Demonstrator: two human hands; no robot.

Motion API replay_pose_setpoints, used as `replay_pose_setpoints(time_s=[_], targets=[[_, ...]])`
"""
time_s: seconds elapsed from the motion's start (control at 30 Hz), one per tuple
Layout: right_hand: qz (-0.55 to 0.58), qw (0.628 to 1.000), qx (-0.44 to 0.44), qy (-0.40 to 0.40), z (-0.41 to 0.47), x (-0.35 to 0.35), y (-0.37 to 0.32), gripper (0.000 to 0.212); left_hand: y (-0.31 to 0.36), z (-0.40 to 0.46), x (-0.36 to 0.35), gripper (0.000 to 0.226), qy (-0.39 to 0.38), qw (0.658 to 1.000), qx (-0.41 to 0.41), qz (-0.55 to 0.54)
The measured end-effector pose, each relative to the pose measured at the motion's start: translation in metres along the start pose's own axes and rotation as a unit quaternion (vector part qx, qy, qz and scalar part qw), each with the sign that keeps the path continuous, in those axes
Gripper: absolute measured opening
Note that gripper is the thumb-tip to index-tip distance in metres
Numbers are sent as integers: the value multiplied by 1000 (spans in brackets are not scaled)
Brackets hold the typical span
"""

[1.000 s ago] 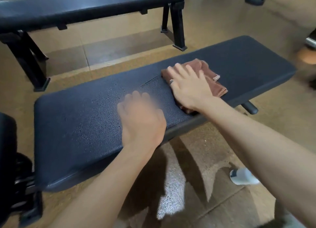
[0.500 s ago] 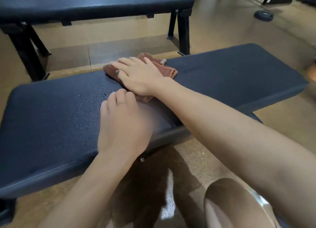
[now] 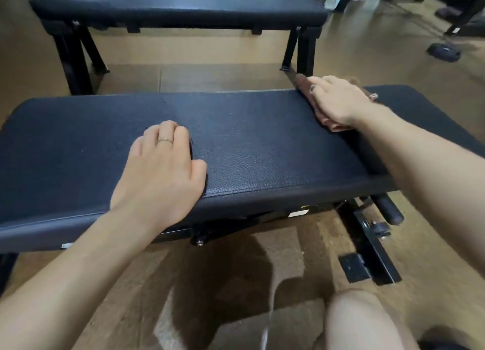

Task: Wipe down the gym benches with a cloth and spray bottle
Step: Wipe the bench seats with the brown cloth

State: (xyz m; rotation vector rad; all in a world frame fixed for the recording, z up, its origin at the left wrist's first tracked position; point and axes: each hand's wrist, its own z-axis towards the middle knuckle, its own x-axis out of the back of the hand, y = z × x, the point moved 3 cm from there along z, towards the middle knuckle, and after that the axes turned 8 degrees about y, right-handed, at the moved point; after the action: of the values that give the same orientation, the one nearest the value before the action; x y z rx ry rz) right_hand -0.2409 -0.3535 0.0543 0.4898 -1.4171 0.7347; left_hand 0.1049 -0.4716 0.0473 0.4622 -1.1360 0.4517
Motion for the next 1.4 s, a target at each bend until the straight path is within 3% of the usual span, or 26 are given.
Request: replay_pose_setpoints(time_s=[0.1, 0.17, 0.37, 0.43, 0.6, 0.73, 0.8, 0.93, 1.1, 1.23, 1.4], targets=[[-1, 999, -39, 4, 2, -6, -7, 55, 1, 0, 0, 36, -3, 1000, 5, 9], [-3, 999, -51, 4, 2, -10, -36, 50, 2, 0, -1, 34, 3, 1000, 7, 12], [-2, 991, 132, -15, -19, -29, -227, 49, 0, 0, -3, 33, -7, 1000, 18, -13], [25, 985, 168, -27, -23, -32, -257, 50, -2, 0, 0, 35, -9, 999, 19, -25], [47, 981, 188, -10, -20, -26, -193, 55, -5, -2, 3, 35, -13, 999, 11, -28], [28, 997, 62, 22, -5, -15, -88, 59, -4, -3, 3, 36, -14, 999, 13, -27], [22, 999, 21, 12, -5, -16, -69, 56, -1, -3, 3, 36, -13, 999, 20, -23], [9, 1000, 1, 8, -17, -22, -117, 54, -1, 0, 3, 37, -15, 999, 41, -32], [39, 988, 144, -31, -50, -31, -227, 58, -22, -1, 18, 36, 9, 996, 45, -77], [51, 979, 192, -47, -27, -28, -227, 55, -91, -21, 41, 49, 70, 993, 98, 10], [30, 986, 160, -39, -34, -28, -235, 55, -136, -46, 39, 67, 26, 981, 193, 20]])
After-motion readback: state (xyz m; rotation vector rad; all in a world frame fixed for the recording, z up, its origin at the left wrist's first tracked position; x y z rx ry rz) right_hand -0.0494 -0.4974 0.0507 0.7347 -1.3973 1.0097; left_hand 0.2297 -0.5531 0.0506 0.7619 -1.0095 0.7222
